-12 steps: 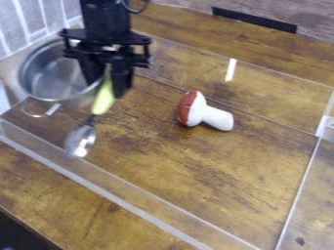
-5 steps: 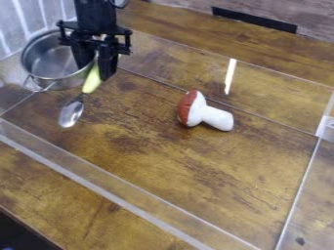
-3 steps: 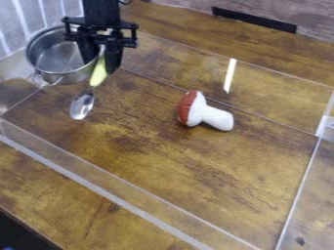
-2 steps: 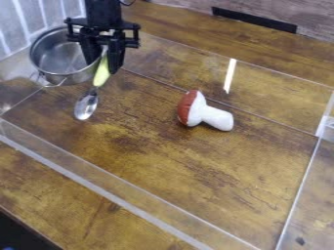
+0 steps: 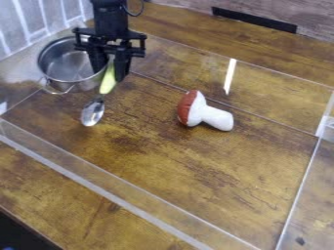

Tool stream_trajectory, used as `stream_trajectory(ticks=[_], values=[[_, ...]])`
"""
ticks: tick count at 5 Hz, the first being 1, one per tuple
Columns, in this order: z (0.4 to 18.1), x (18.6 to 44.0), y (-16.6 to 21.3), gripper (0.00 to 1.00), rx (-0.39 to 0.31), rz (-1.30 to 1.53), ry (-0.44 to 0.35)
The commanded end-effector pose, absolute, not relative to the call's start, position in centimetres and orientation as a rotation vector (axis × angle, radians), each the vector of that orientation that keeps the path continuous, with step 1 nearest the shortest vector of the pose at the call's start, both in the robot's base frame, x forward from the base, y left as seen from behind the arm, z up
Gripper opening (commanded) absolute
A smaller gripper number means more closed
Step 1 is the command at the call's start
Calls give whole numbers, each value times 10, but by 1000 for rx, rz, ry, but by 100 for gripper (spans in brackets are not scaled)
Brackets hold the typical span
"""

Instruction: Move the green spoon to the left side of the table

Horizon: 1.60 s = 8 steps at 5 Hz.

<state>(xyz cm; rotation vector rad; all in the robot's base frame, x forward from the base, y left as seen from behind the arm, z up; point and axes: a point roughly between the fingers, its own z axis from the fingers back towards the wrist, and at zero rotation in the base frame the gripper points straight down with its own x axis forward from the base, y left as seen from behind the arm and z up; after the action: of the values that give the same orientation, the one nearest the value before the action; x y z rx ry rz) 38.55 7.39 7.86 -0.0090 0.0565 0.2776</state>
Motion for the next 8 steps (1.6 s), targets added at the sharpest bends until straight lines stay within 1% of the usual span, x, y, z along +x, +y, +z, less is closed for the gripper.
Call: stream_trajectory(ticks=[1, 3, 4, 5, 6, 7, 8], values=[[105, 407, 74, 0, -10, 318, -23], [129, 403, 64, 0, -35, 298, -26], [137, 399, 64, 0, -48, 262, -27], [128, 411, 45, 0, -40, 292, -37], [137, 425, 32, 0, -38, 288, -48], [148, 428, 35, 0, -26, 306, -46], [144, 429, 43, 0, -16, 277, -39]])
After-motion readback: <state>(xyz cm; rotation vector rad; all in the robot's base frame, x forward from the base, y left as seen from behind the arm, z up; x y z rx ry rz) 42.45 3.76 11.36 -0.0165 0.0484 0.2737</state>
